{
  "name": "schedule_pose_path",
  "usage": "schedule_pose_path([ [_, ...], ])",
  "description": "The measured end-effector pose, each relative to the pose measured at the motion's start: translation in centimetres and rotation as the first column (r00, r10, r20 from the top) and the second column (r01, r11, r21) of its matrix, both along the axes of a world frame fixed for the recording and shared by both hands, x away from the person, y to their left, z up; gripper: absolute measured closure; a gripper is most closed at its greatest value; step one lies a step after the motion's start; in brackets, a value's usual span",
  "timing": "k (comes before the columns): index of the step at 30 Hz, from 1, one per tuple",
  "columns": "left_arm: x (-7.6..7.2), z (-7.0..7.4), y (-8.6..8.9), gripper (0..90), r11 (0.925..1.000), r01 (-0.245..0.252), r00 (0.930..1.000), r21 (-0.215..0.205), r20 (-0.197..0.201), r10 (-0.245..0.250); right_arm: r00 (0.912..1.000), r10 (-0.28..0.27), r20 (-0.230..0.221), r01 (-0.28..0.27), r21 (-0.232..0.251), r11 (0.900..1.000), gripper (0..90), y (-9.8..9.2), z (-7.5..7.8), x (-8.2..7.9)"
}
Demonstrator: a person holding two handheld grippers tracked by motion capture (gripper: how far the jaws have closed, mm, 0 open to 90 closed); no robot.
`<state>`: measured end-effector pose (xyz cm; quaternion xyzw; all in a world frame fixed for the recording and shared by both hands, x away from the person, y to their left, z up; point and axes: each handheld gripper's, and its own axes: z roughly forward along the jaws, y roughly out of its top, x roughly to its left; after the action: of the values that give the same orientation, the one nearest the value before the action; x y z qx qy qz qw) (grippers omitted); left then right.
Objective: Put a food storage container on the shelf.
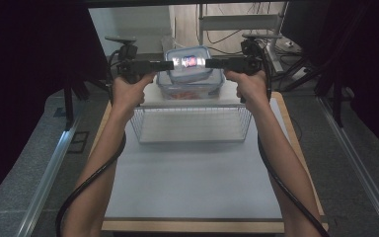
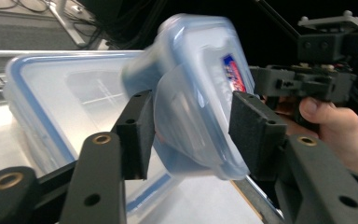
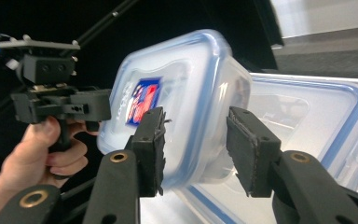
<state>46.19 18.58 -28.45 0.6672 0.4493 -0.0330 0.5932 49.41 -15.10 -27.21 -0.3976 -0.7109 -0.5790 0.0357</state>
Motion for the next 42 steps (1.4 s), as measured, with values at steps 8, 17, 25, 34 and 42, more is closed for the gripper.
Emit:
schedule_pose_path([
  [8,1.0,-0.2,0.1,49.2,0.9992,-0.037,0.9992,-0.012,-0.014,0.037,0.9994,-0.029,0.019,0.029,0.015,0.999,55.0,-0.1,-0.3,-0.3],
  [17,0.5,0.9,-0.7,45.6,0.9884,-0.115,0.9903,0.099,0.091,0.106,0.9962,-0.042,0.076,0.044,-0.013,0.999,53.3,-0.4,0.3,-1.4],
  [25,-4.8,1.1,-0.4,64.2,0.9725,-0.095,0.9597,0.213,0.279,0.033,0.9801,-0.046,0.193,0.062,-0.079,0.995,59.4,-1.0,0.4,-3.2],
  [34,-4.9,-1.3,-2.7,87.5,0.9402,-0.044,0.9609,0.338,0.272,-0.053,0.968,-0.022,0.25,0.067,-0.171,0.983,77.1,-0.4,-0.9,-4.8],
  [42,-4.1,-1.7,-2.5,86.6,0.9454,-0.06,0.9653,0.32,0.26,-0.026,0.964,-0.003,0.266,0.063,-0.217,0.974,76.7,0.3,-1.4,-5.0],
])
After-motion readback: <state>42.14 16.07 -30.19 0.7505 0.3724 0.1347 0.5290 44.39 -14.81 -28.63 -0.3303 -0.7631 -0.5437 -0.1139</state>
